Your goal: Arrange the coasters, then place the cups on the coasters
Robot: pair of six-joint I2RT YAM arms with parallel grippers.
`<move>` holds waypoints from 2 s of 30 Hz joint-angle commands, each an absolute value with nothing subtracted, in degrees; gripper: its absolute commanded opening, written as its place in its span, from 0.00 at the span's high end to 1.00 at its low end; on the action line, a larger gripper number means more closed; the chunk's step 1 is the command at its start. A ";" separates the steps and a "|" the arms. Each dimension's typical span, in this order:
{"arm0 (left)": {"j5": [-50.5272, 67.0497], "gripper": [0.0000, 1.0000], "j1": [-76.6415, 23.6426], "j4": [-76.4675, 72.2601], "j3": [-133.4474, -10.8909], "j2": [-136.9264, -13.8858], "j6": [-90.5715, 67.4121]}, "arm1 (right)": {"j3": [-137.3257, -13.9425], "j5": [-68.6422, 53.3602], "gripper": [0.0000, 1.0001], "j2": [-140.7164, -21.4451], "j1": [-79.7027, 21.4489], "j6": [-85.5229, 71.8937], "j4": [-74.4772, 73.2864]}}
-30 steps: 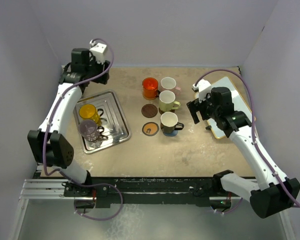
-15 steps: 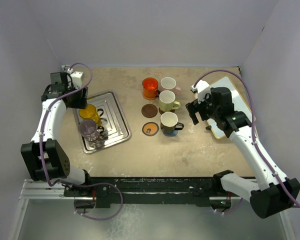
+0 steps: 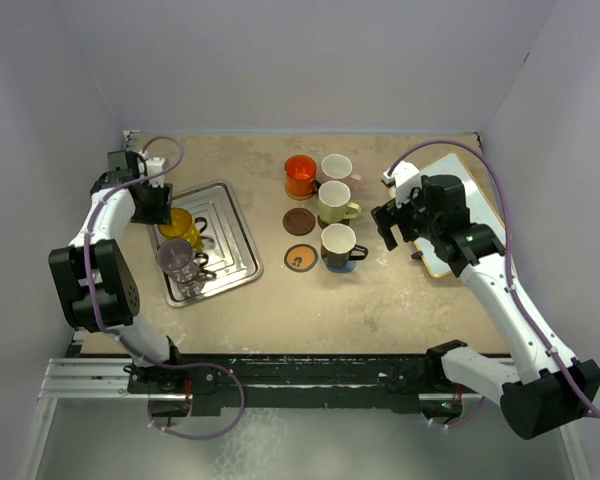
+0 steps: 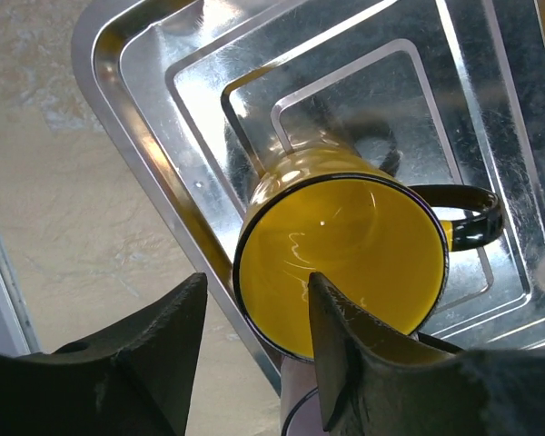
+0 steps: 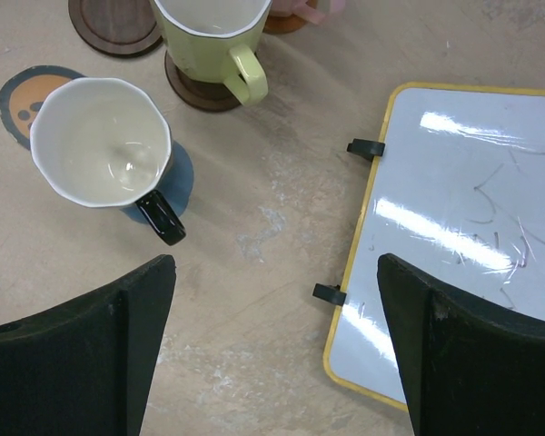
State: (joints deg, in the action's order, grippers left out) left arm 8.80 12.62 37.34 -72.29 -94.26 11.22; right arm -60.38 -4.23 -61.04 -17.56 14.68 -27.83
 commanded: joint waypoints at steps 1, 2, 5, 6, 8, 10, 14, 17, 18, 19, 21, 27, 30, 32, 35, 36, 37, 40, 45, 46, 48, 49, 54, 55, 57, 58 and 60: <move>9.91 0.56 12.86 34.35 -72.09 -95.80 10.69 | -60.04 -4.87 0.06 -59.85 -17.31 15.54 -27.52; 9.91 0.58 12.91 34.12 -71.80 -96.17 10.65 | -60.09 -4.84 0.06 -59.90 -17.27 15.48 -27.52; 10.18 0.63 12.88 33.64 -71.25 -97.50 10.45 | -60.03 -4.96 0.06 -60.10 -17.31 15.63 -27.51; 10.38 0.66 12.85 33.40 -71.13 -97.97 10.41 | -60.04 -4.96 0.06 -60.26 -17.31 15.64 -27.51; 10.69 0.72 12.91 32.69 -70.94 -98.80 10.01 | -60.00 -4.80 0.06 -60.51 -17.31 15.70 -27.43; 11.04 0.76 12.90 32.32 -70.93 -99.63 9.69 | -60.02 -4.58 0.06 -60.78 -17.31 15.73 -27.42; 12.18 0.81 12.87 31.61 -71.14 -100.88 9.02 | -59.85 -4.66 0.06 -60.91 -17.31 15.78 -27.42; 12.67 0.87 12.86 31.71 -71.57 -101.79 8.76 | -59.84 -4.72 0.06 -61.12 -17.31 15.86 -27.40; 12.78 0.88 12.91 31.62 -71.68 -101.79 8.76 | -59.85 -4.74 0.06 -61.23 -17.31 15.86 -27.46; 12.83 0.90 12.92 31.56 -71.78 -101.80 8.68 | -59.81 -4.82 0.06 -61.38 -17.31 15.90 -27.43; 12.96 0.93 12.90 31.47 -72.16 -101.69 8.55 | -59.91 -4.83 0.06 -61.50 -17.30 15.91 -27.42; 14.30 0.97 12.86 31.93 -74.28 -101.59 7.73 | -59.91 -4.68 0.06 -61.70 -17.31 15.99 -27.52; 14.74 0.97 12.83 32.60 -75.85 -101.60 7.66 | -60.01 -4.61 0.06 -61.67 -17.31 16.00 -27.57; 14.83 0.97 12.80 33.10 -77.16 -101.37 7.61 | -59.93 -4.58 0.06 -61.67 -17.31 15.95 -27.51; 14.81 0.97 12.83 33.80 -78.68 -100.55 7.62 | -59.96 -4.55 0.06 -61.70 -17.31 15.92 -27.65; 14.82 0.97 12.79 34.14 -79.13 -100.33 7.71 | -60.05 -4.45 0.06 -61.70 -17.31 15.91 -27.60; 14.80 0.97 12.68 34.50 -79.71 -100.03 7.73 | -60.04 -4.40 0.06 -61.66 -17.31 15.86 -27.66; 14.78 0.97 12.46 35.48 -80.96 -98.74 7.84 | -60.05 -4.35 0.06 -61.42 -17.29 15.87 -27.69; 13.82 0.97 10.66 36.94 -82.91 -96.81 8.27 | -60.03 -4.07 0.06 -61.17 -17.07 15.91 -27.63; 13.53 0.97 10.10 37.29 -83.45 -96.55 8.47 | -60.04 -3.90 0.06 -61.19 -17.01 15.91 -27.60; 13.16 0.97 8.54 37.89 -84.39 -96.14 8.64 | -60.08 -3.51 0.06 -61.17 -16.83 15.99 -27.60; 13.03 0.97 7.74 38.15 -85.16 -95.93 8.64 | -60.09 -3.25 0.05 -61.09 -16.79 15.95 -27.53; 11.29 0.97 1.34 38.60 -88.02 -95.76 9.07 | -60.07 -1.98 0.05 -60.91 -16.48 16.17 -27.25; 11.30 0.97 0.20 38.65 -88.63 -96.05 9.02 | -60.06 -1.94 0.05 -60.91 -16.42 16.17 -27.25; 11.92 0.97 -1.75 39.12 -90.25 -96.91 9.02 | -60.08 -1.78 0.05 -60.83 -16.30 16.25 -27.25; 12.55 0.97 -2.72 39.51 -91.26 -97.53 9.09 | -60.04 -1.68 0.05 -60.90 -16.27 16.26 -27.25; 13.02 0.97 -4.74 40.25 -93.24 -98.59 9.55 | -60.03 -1.51 0.05 -60.90 -16.13 16.21 -27.25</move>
